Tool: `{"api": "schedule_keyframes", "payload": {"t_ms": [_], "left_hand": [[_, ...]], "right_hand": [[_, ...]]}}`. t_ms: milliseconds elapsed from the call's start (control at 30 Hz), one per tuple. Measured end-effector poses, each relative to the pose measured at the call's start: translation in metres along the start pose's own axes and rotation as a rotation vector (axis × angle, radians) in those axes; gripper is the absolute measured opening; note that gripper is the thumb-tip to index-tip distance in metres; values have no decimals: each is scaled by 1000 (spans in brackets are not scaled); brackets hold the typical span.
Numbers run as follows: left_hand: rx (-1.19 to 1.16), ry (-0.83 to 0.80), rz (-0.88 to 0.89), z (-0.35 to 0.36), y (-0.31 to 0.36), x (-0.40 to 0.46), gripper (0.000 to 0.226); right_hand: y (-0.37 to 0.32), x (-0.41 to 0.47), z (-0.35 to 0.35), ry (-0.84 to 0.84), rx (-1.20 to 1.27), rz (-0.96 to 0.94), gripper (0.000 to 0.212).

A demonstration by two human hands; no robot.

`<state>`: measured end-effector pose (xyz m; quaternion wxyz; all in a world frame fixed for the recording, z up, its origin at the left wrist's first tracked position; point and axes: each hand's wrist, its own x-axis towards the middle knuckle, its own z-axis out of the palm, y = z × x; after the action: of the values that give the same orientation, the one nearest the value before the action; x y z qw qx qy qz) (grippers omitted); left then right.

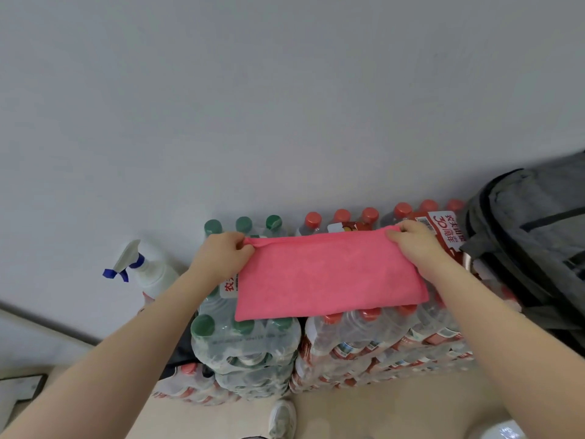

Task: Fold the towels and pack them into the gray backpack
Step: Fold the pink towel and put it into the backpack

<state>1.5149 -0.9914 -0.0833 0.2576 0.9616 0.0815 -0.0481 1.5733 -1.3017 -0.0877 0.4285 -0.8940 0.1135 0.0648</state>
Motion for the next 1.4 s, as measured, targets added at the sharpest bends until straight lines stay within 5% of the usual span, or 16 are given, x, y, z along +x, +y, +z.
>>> {"api": "schedule_keyframes", "payload": {"t_ms": [233,333,467,567,667,767,867,1167,1300,1400], "left_hand": [[103,76,-15,8,7,7,32],[193,161,-51,10,12,4,11],[363,486,491,26,20,1,22],[290,218,806,48,33,-1,33],[352,-93,608,55,29,-2,84],[449,-126,523,53,18,0,110],[438,-120,475,47,13,3,124],[403,-109,416,49,16,5,137],[373,-102,574,52,45,3,121],[378,-138,713,69,73,-1,105]], "right_hand": [[4,9,16,125,-258,-103,19],[-2,0,19,180,-513,-81,29],[-20,-27,40,206,-584,-512,43],[-32,-48,75,-135,-642,-735,57],[-29,-44,88,-305,-820,-615,67],[-17,-35,75,-261,-865,-529,82],[2,-29,52,-171,-871,-398,73],[8,-33,24,-21,-413,36,68],[4,-29,10,53,-319,84,54],[0,-26,-8,-43,91,197,32]]}}
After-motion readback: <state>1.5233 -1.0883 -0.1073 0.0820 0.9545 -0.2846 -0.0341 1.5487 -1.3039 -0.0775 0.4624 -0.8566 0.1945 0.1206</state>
